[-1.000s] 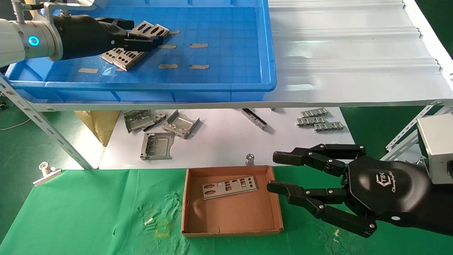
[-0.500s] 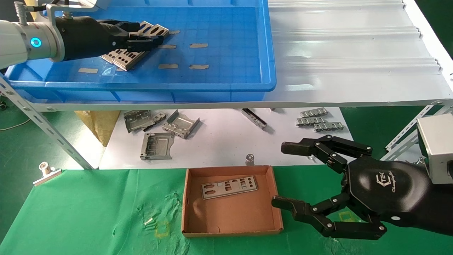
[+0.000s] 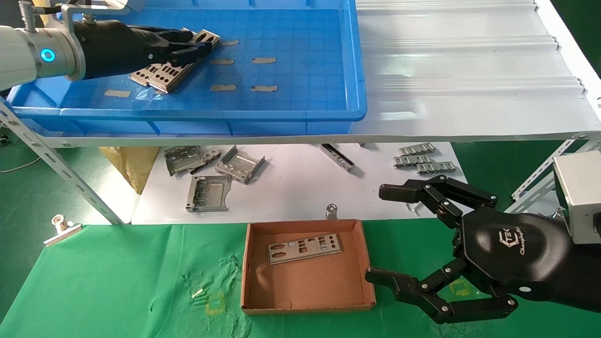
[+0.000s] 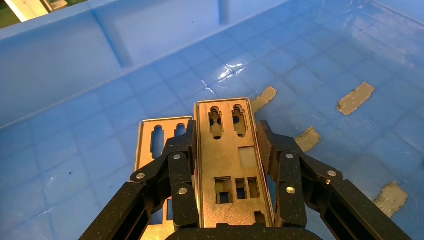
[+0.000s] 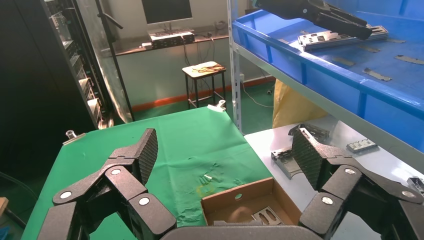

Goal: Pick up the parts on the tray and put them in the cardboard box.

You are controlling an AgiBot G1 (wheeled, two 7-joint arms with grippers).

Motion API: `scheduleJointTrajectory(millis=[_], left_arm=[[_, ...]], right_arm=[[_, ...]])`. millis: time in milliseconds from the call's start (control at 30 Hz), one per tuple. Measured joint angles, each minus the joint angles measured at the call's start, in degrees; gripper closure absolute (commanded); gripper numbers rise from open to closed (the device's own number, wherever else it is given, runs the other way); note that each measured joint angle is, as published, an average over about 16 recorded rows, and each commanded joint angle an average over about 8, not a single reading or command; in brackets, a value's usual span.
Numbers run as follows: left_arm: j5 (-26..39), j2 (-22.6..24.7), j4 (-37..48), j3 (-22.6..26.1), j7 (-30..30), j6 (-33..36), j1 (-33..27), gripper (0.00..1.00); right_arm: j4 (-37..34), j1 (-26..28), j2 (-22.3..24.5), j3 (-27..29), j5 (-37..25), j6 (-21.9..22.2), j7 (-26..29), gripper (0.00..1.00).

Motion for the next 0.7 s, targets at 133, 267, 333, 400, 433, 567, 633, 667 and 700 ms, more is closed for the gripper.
scheduleJointTrajectory(millis=[133,267,333,400,433,567,633,667,700], left_arm=[[-0.1,0.1,-0.1,-0.1,0.1,-0.1,-0.2,1.00],[-0.2,0.1,-0.2,-0.2,0.1,0.0,-0.4,1.00],[-0.3,0.1,-0.2,-0.2,0.1,0.1,-0.6,1.00],[-0.4,0.0,-0.2,-0.3,0.1,0.2,-0.8,1.00],[-0.5,0.0,-0.3,-0.4,0.1,0.4,-0.9,1.00],[-0.9,-0.2,-0.6,-0.6,0.2,1.8,-1.4,1.00],[-1.1,-0.4,-0.8,-0.7,0.3,3.2,-1.7,1.00],[-1.2,-0.5,-0.9,-0.8,0.4,4.1,-1.8,1.00],[-1.2,-0.6,-1.1,-0.8,0.5,5.2,-1.9,1.00]], right_arm=[[0.0,0.0,0.0,0.0,0.0,0.0,0.0,0.00],[0.0,0.0,0.0,0.0,0.0,0.0,0.0,0.00],[0.0,0.0,0.0,0.0,0.0,0.0,0.0,0.00],[0.0,0.0,0.0,0.0,0.0,0.0,0.0,0.00],[0.0,0.0,0.0,0.0,0.0,0.0,0.0,0.00],[0.0,0.0,0.0,0.0,0.0,0.0,0.0,0.00],[0.0,0.0,0.0,0.0,0.0,0.0,0.0,0.00],[0.0,0.0,0.0,0.0,0.0,0.0,0.0,0.00],[0.0,0.0,0.0,0.0,0.0,0.0,0.0,0.00]])
